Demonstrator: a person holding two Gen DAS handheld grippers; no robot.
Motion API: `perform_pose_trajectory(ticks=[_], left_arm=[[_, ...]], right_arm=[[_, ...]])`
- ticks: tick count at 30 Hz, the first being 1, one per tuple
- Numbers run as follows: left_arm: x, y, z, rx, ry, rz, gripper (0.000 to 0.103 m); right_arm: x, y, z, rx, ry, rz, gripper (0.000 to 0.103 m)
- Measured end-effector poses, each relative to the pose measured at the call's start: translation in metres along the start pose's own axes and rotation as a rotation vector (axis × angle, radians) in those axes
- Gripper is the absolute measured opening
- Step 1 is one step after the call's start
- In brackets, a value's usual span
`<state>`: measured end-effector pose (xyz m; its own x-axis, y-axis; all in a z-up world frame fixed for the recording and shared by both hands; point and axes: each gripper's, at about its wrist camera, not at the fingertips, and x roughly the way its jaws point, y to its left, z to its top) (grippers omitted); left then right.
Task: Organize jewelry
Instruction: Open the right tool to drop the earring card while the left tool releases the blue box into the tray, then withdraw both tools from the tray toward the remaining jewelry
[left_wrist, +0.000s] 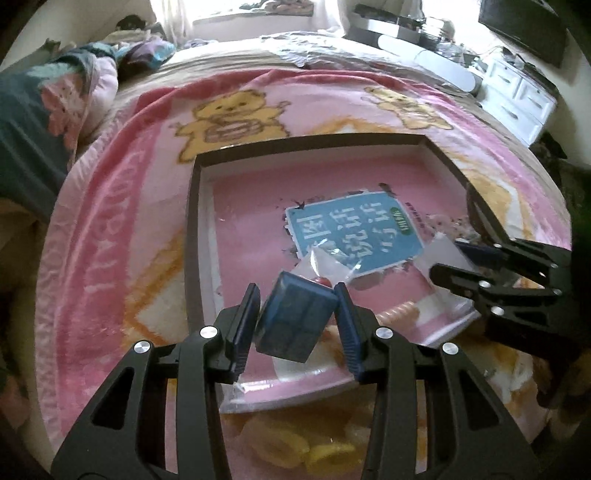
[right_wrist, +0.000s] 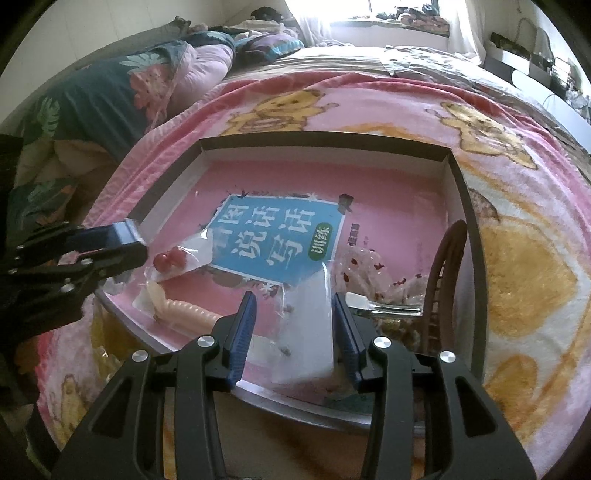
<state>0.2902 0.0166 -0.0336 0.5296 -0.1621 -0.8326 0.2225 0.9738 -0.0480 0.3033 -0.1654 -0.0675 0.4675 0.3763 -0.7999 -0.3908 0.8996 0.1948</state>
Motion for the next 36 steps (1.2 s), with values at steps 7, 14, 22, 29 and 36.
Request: perform_pose_trajectory(ticks=[7,14,22,29,36], left_arm=[[0.006,0.001,-0.001,-0.020,0.010,0.000,0.032],[-0.013,-0.002,-0.001,-0.032,-0.015,0.003,0.037],[-0.050,-0.009,-0.002,-0.050,-0.063,0.011,0.063],[-0.091,-0.015,-0.006,-0.084,-0.126,0.012,0.089],[-0.136,-0.019,-0.014,-0.108,-0.195,0.025,0.092]], right_arm=[[-0.014,0.001,-0.003,0.009,-0.029,0.008,0.061],[-0.052,-0.005,-0.009,0.055,-0.107,-0.007,0.085],[-0.103,-0.012,-0.014,0.090,-0.191,-0.027,0.093],[-0.144,-0.011,-0.022,0.094,-0.250,-0.040,0.093],[-0.176,-0.003,-0.030,0.084,-0.298,-0.044,0.093]])
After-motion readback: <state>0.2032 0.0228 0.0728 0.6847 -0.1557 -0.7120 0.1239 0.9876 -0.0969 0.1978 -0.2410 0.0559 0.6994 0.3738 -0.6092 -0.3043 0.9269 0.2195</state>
